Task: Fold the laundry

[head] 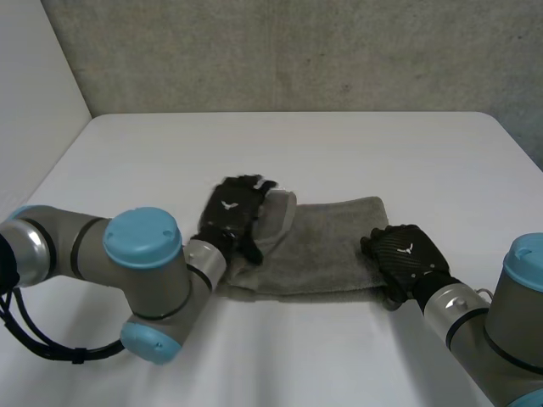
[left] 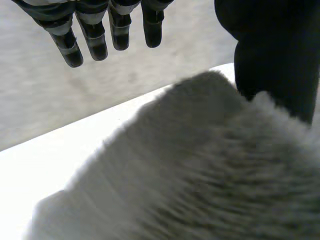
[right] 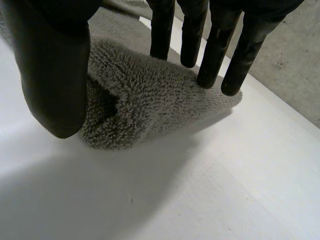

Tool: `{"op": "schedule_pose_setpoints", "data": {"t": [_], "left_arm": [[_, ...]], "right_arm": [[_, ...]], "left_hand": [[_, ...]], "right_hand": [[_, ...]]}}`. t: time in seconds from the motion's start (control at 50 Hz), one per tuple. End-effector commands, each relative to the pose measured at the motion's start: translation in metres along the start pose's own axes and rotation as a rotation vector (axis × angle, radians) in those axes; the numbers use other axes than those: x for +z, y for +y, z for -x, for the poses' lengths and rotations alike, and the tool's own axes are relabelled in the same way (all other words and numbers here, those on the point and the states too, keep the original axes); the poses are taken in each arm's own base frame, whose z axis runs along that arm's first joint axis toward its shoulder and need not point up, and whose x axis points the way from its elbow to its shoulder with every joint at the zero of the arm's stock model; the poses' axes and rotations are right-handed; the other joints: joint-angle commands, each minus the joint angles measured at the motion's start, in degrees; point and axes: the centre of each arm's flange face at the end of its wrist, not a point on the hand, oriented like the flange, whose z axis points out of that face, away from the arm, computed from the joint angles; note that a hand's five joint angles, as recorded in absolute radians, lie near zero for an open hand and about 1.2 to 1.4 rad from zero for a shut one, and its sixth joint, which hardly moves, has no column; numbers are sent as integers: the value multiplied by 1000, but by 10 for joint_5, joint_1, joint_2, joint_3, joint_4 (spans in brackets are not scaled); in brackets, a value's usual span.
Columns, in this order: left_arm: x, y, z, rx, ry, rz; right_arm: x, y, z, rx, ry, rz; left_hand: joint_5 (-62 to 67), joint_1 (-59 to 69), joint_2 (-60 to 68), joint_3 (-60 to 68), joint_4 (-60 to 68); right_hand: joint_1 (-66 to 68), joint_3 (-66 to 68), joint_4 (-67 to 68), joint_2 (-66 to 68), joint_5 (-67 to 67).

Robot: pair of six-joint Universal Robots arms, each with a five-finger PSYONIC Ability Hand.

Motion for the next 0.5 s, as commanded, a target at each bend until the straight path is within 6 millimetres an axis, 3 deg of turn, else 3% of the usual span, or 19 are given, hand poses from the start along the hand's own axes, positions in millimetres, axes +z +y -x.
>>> {"op": "schedule_pose_setpoints", "data": {"t": [0.02,0.24,0.5], "left_arm": [[3,-4,52,-8,-287,3],[-13,8,56,-7,-317,71],[-32,-3,46,-9,-293,66]], "right_arm": [[2,2,0,-1,1,-3],[4,5,0,-1,7,7],[6,5,-4,-6,39,17]], "left_hand": [[-5,13,16,17,17],[-5,13,16,17,17],[-8,9,13,13,13]], "right_hand": [[71,68,67,74,61],[182,179,179,186,172],[319,317,316,323,310]]}}
